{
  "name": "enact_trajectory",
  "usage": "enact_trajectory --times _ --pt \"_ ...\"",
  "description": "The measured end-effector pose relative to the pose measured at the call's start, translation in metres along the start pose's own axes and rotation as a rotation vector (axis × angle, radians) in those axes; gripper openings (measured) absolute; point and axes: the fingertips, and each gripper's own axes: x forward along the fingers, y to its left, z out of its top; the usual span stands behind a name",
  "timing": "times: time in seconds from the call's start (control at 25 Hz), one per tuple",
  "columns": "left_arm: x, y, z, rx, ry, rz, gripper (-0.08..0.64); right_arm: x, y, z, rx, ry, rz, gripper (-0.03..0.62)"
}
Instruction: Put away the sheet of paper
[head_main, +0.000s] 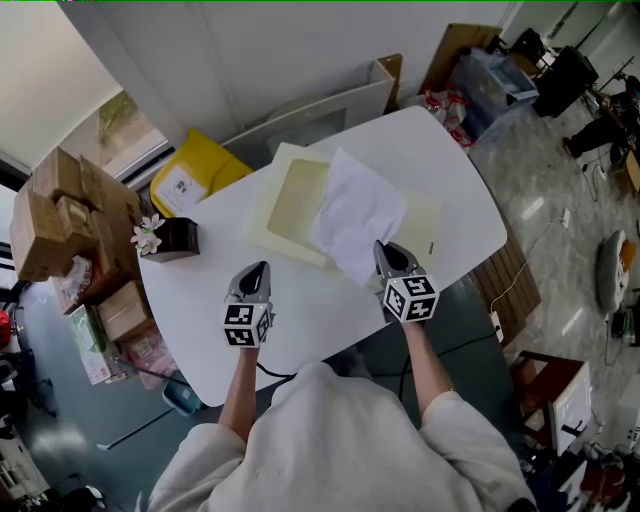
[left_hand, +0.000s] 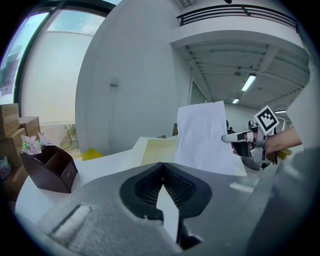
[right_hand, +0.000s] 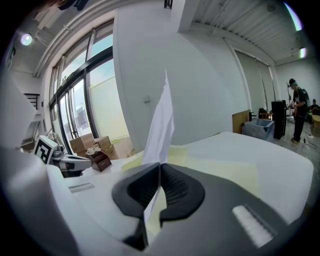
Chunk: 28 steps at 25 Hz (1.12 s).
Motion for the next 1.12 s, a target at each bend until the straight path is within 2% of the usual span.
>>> enact_trajectory --times 0.52,1.12 --pt "0.006 0.000 -0.014 -0.003 0.037 0.012 0.005 0.023 -0.030 -0.057 0.023 0.156 -0.015 0.002" --pt "0.003 0.001 -0.013 -0.006 0.039 0.028 0.005 0.040 -0.069 -0.095 0.074 0.293 -0.066 0.003"
